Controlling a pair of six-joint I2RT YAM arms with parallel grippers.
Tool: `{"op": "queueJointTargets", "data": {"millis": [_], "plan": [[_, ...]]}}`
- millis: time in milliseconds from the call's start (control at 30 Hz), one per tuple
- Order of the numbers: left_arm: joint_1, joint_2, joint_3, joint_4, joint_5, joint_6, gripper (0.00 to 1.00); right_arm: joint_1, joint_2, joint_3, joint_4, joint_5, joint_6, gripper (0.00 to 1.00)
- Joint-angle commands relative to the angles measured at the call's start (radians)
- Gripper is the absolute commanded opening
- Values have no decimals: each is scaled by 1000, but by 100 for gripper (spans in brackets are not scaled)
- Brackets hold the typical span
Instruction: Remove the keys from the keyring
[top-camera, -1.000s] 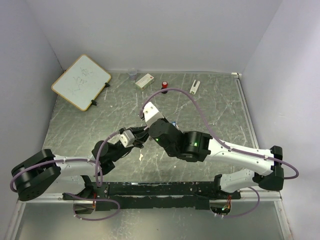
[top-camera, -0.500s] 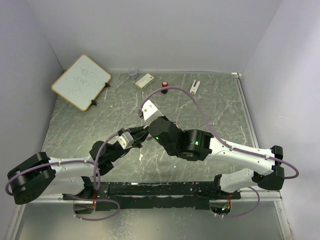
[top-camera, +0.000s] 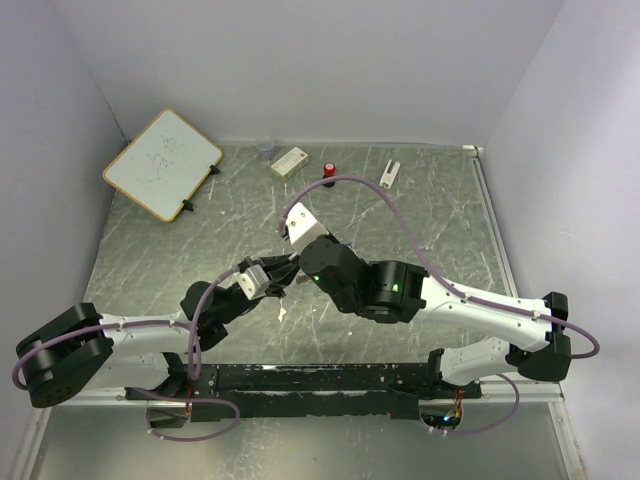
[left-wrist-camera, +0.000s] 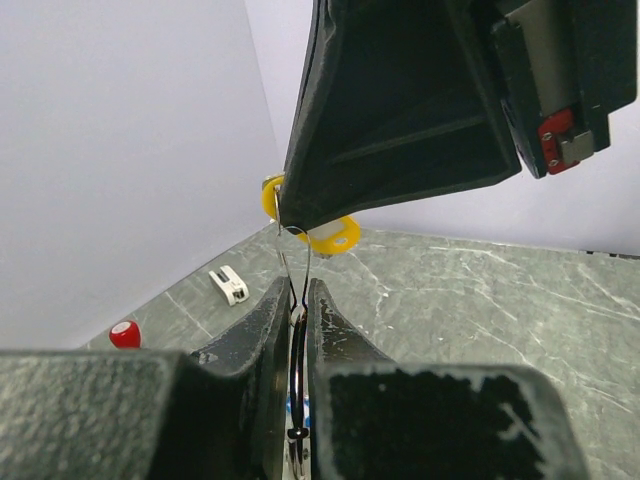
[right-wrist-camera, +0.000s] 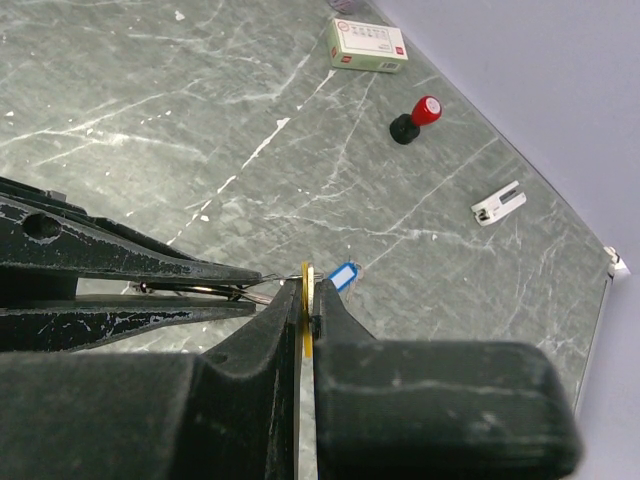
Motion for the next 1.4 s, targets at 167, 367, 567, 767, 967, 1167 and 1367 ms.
{"op": "queueJointTargets", "data": {"millis": [167,367,567,767,967,1167,1367], "plan": [[-13,-8,15,10,110,-3,7,-2,-33,-15,31,11,5,0],[-13,-58,8,-42,154,12,7,-2,-45,8,-35,21,25,0],[-13,-103,22,-131,218,43,7,-2,-89,30,-82,-1,38,0],[-13,-124,44,-184,297,45,7,-2,-136,20,-83,-71,38,0],[-13,-122,50,-165,350,16,7,-2,-176,2,-42,-172,20,0],[-13,-109,57,-135,380,-12,7,-1,-228,-29,10,-279,3,0],[-13,-109,77,-111,418,-36,7,-2,-211,-45,1,-286,14,0]]}}
